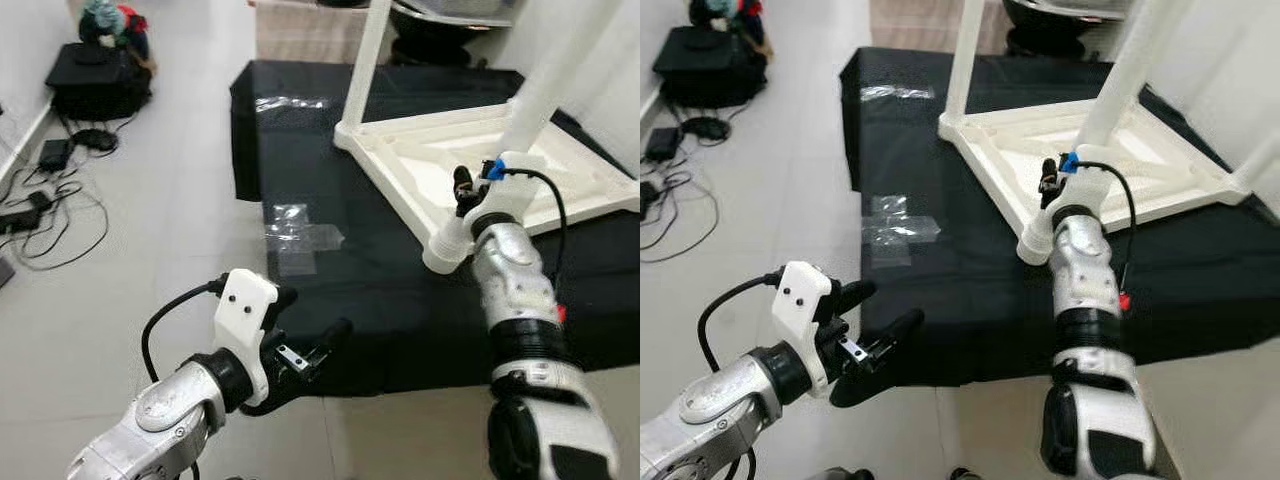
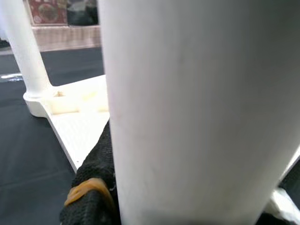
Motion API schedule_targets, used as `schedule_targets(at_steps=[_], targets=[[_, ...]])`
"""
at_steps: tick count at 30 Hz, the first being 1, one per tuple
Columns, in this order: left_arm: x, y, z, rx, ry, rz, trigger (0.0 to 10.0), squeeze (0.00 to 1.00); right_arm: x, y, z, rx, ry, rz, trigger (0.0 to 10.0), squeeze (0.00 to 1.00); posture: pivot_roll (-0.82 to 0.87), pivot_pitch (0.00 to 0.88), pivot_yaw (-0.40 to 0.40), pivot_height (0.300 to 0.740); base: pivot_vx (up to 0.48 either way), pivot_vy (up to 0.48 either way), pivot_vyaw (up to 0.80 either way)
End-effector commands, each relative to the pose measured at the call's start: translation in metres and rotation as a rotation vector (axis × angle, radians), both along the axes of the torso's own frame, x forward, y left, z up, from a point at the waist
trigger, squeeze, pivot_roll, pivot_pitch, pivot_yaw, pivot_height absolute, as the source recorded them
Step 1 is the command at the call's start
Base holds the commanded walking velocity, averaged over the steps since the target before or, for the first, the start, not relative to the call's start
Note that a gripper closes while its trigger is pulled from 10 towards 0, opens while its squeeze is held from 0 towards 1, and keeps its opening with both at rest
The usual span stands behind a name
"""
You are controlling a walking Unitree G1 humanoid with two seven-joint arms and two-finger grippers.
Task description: Building children table
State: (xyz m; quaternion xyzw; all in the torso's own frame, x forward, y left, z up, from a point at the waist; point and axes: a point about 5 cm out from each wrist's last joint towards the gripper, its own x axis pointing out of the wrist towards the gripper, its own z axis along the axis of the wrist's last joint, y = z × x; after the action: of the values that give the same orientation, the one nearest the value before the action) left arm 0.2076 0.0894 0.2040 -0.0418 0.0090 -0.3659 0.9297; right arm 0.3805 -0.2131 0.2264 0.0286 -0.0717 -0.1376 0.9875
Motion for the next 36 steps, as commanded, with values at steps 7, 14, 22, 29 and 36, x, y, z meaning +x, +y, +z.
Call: schedule_targets(at_steps=[7, 14, 22, 29, 36], targets=[[-0.005, -0.006, 0.005, -0.001, -0.028, -0.041, 10.0, 0.0, 0.006, 0.024, 0.003, 0.009, -0.089, 0.131, 10.0, 1.0, 0.07, 0.17, -0.113, 0.74, 0.0, 0.0, 0.0], [-0.005, -0.007, 0.007, -0.003, -0.04, -0.048, 10.0, 0.0, 0.013, 0.007, 0.018, 0.075, -0.12, 0.34, 10.0, 0.0, 0.06, 0.17, -0.117, 0.74, 0.0, 0.0, 0.0], [-0.004, -0.007, 0.007, -0.001, -0.043, -0.05, 10.0, 0.0, 0.007, 0.014, 0.016, 0.117, -0.066, 0.787, 10.0, 0.0, 0.06, 0.17, -0.118, 0.74, 0.0, 0.0, 0.0], [-0.004, -0.008, 0.01, -0.004, -0.055, -0.055, 10.0, 0.0, -0.026, 0.029, -0.003, 0.013, 0.041, 1.372, 10.0, 0.0, 0.07, 0.171, -0.118, 0.74, 0.0, 0.0, 0.0], [-0.015, -0.018, 0.015, -0.044, -0.059, -0.138, 10.0, 0.0, -0.015, 0.052, -0.013, 0.006, 0.097, 1.432, 0.0, 0.0, 0.08, 0.173, -0.117, 0.74, 0.0, 0.0, 0.0]])
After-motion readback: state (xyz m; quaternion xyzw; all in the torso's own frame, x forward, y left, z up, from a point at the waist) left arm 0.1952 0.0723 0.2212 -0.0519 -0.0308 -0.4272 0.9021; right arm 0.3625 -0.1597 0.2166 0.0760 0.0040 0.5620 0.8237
